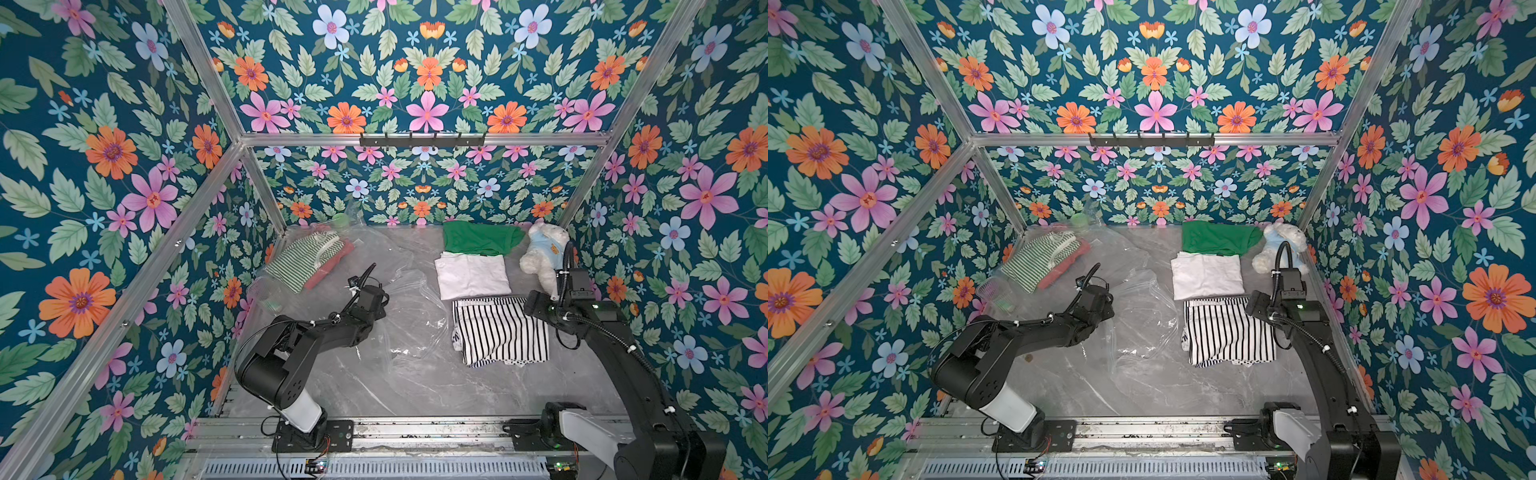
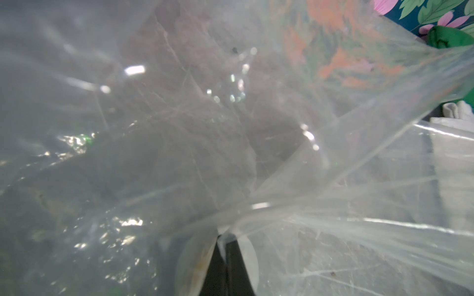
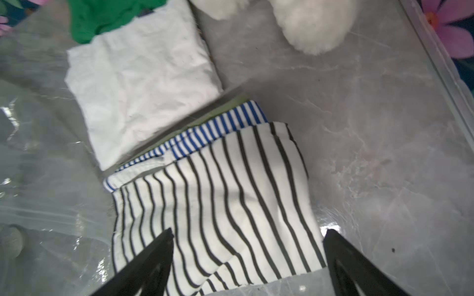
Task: Take the tank top out of the vacuum bag
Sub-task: Take out the tank top from the vacuum bag.
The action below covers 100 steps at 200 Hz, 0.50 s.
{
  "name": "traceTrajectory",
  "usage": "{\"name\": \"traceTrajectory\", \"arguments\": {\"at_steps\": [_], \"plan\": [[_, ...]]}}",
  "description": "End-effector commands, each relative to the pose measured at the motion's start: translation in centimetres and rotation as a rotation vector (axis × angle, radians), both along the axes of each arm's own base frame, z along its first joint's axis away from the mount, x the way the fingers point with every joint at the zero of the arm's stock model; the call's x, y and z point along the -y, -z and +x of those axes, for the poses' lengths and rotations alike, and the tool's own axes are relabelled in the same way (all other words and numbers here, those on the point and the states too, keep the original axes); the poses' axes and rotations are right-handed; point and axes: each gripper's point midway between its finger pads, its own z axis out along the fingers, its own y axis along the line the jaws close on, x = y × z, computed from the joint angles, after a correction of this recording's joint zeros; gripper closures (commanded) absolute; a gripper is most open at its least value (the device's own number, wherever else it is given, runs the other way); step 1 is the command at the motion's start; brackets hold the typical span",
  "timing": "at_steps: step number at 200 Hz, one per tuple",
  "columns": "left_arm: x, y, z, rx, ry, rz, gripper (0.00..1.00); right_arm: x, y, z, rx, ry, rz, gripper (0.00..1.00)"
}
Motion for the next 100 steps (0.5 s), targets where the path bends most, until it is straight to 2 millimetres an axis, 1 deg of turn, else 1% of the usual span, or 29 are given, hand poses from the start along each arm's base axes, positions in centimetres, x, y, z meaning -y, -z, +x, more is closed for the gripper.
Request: {"name": "traceTrajectory", "arguments": {"at_steps": [1, 12, 38, 68, 85, 100], "plan": [[0.3, -0.1, 0.5, 0.008, 0.006, -0.003, 1.00, -1.9, -0.6, 1.2, 0.004, -0.085, -0.062, 0.08], [0.5, -0.1, 0.6, 0.010, 0.007, -0.012, 1.00, -3.7, -0.2, 2.0, -0.014, -0.141, -0.070, 0.08], [0.1, -0.3, 0.4, 0.015, -0.004, -0.003, 1.00, -7.8, 1.0, 3.7, -0.034, -0.237, -0.103, 0.08], [-0.2, -0.7, 0.2, 0.022, -0.008, 0.006, 1.00, -12.4, 3.2, 4.9, -0.086, -0.342, -0.149, 0.08], [-0.2, -0.8, 0.2, 0.024, -0.008, 0.005, 1.00, -14.2, 4.8, 5.0, -0.129, -0.392, -0.185, 0.13], [-0.2, -0.7, 0.2, 0.020, -0.005, 0.004, 1.00, -15.0, 6.0, 5.1, -0.160, -0.413, -0.202, 0.18]]}}
